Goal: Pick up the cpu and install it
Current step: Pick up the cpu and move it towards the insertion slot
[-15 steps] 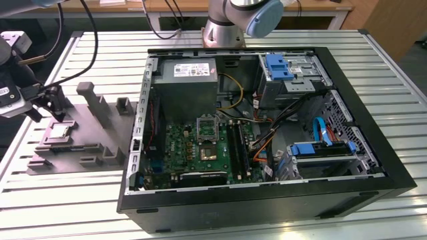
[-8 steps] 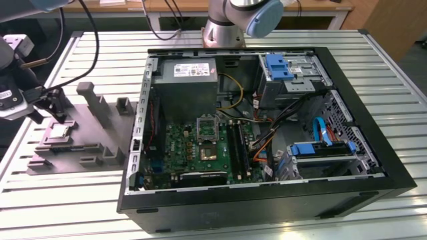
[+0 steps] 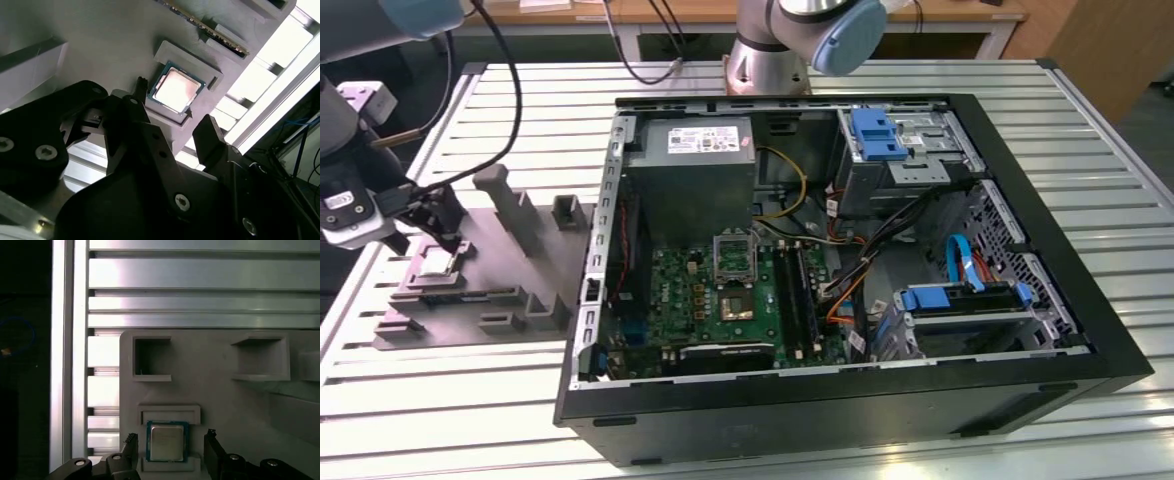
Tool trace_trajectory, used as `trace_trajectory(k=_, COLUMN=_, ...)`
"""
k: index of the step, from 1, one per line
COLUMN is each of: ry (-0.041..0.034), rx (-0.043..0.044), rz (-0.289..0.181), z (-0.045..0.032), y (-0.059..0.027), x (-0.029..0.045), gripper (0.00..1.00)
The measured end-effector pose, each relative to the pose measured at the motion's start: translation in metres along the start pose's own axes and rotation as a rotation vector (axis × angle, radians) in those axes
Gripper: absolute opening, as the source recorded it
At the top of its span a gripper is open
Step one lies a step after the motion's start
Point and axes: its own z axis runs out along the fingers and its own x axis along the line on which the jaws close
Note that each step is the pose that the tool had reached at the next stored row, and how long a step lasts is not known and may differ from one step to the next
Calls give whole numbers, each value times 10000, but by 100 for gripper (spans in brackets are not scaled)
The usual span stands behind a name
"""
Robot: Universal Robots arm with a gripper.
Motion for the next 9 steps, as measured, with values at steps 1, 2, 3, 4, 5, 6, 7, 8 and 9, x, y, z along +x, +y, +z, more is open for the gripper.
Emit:
trace_trajectory(k=1, ry=0, rx=4, rz=1, z=11, y=-1, x=0, gripper=63)
trace_trajectory(k=2, ry=-1, rx=7, rz=2, z=21, y=-2, x=0, gripper=63)
trace_trajectory(k=3, ry=0, rx=12, rz=2, z=30, y=-4, x=1, gripper=63)
trace_trajectory(k=4, ry=0, rx=16, rz=2, z=39, y=-6, x=2, gripper=63)
trace_trajectory(k=5, ry=-1, rx=19, rz=3, z=47, y=-7, x=3, gripper=63)
trace_trajectory(k=6, ry=-1, rx=19, rz=4, z=54, y=-8, x=5, gripper=63)
trace_trajectory(k=7, ry=-2, rx=19, rz=6, z=60, y=-8, x=7, gripper=63)
trace_trajectory(k=8, ry=-3, rx=19, rz=9, z=64, y=-8, x=8, gripper=63)
trace_trajectory(k=9, ry=-6, rx=19, rz=12, z=69, y=-8, x=10, gripper=63)
